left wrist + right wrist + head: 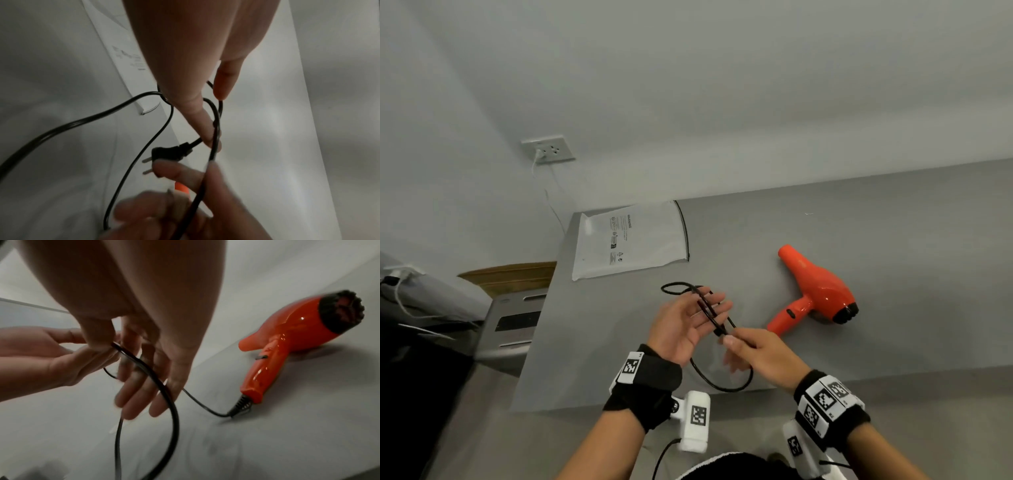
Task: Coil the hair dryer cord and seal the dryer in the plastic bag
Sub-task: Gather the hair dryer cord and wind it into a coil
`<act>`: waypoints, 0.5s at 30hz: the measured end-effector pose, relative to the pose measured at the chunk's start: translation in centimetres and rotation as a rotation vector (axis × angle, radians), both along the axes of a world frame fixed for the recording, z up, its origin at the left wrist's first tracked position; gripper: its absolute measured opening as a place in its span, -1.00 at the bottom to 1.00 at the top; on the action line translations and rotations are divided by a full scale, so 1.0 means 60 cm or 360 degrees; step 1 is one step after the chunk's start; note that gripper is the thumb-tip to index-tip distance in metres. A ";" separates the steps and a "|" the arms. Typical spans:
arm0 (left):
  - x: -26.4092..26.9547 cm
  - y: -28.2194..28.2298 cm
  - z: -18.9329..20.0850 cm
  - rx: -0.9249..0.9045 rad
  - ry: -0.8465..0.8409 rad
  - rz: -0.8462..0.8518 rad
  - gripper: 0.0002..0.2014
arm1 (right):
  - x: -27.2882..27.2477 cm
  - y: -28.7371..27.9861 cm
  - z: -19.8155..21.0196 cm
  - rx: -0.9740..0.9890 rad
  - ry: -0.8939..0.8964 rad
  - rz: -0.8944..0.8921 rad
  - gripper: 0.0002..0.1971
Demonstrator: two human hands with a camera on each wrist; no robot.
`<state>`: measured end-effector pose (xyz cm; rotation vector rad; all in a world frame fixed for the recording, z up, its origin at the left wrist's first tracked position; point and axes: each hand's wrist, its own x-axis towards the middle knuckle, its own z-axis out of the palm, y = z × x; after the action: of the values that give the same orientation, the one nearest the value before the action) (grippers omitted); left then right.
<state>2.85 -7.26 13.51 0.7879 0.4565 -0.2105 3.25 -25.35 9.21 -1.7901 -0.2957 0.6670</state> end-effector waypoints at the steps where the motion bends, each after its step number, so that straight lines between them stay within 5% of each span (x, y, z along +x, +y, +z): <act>1: 0.004 0.001 0.001 0.0070 -0.0011 -0.0007 -0.74 | 0.003 0.004 -0.002 0.0087 0.0103 -0.0120 -0.70; 4: 0.007 -0.005 0.005 0.0176 -0.0058 -0.0089 -0.76 | 0.012 0.014 -0.002 0.0428 0.0463 -0.0435 -0.72; 10: 0.007 -0.008 0.003 0.0410 -0.0037 -0.0232 -0.80 | 0.025 0.041 0.005 0.0133 0.0179 -0.0179 -0.80; 15: 0.011 0.046 -0.014 0.1283 -0.0047 -0.0312 -0.78 | 0.097 0.013 0.033 -0.0036 -0.0042 -0.0728 -0.78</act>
<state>3.54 -4.51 12.69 1.6272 0.4341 -0.1951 9.08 -24.55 11.19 -1.8043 0.1060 0.3217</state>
